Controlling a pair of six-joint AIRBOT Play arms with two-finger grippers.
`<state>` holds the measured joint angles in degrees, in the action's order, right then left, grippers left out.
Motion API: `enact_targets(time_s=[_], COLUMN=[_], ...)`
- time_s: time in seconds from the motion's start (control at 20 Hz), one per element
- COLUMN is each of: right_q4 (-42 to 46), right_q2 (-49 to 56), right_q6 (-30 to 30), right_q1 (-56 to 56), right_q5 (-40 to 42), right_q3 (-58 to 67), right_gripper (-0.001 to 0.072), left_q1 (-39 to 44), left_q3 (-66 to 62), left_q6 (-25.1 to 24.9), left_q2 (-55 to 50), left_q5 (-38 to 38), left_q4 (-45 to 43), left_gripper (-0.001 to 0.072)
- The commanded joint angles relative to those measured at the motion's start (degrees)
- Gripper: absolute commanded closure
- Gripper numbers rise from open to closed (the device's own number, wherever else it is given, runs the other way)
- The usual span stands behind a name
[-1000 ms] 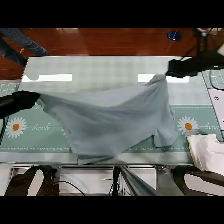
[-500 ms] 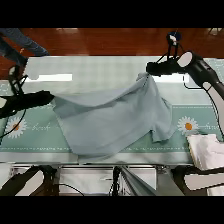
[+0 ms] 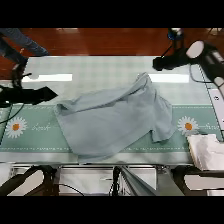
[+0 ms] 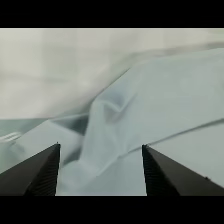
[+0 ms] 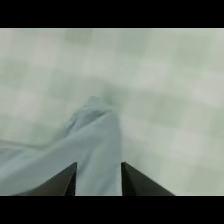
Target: Fold the shirts.
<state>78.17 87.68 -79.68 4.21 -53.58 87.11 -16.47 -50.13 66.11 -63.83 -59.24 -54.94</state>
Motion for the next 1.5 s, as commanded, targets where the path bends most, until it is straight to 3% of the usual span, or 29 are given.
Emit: enact_targets(time_s=[0.0, 0.15, 0.4, 0.6, 0.95, 1.05, 1.3, 1.45], right_q4=[18.5, 17.8, 8.2, 4.2, 2.7, 2.7, 2.7, 2.8], right_q2=[-7.3, -8.5, -8.5, -8.5, -8.5, -8.5, -8.5, -8.5], right_q6=[-1.8, -1.8, -1.0, 1.0, 1.8, 1.8, 1.9, 2.0], right_q1=[-5.3, -14.0, -25.6, -28.4, -28.4, -28.4, -28.4, -28.4], right_q5=[-8.0, -13.3, -14.8, -13.5, -10.4, -10.0, -10.2, -10.3], right_q3=[3.4, 3.0, -3.7, -10.4, -15.8, -15.8, -15.8, -15.8], right_gripper=[0.0329, 0.0354, 0.0354, 0.0354, 0.0354, 0.0361, 0.0361, 0.0362], left_q1=[-9.7, -13.9, -13.9, -13.9, -12.4, -8.4, 7.2, 13.4], left_q3=[-4.7, 5.4, 25.0, 32.1, 32.6, 32.6, 32.6, 32.6], left_q6=[3.2, 5.2, 7.7, 8.2, 10.3, 12.2, 18.8, 20.2], left_q2=[4.9, 15.0, 29.6, 30.6, 25.0, 23.0, 15.6, 10.4], left_q5=[-21.7, -27.2, -33.5, -36.2, -35.7, -33.7, -19.4, -12.4], left_q4=[-5.3, -5.0, -0.3, 4.3, 4.6, 3.8, 1.6, 2.1], left_gripper=[0.0109, 0.0109, 0.0107, 0.0091, 0.0093, 0.0093, 0.0093, 0.0093])
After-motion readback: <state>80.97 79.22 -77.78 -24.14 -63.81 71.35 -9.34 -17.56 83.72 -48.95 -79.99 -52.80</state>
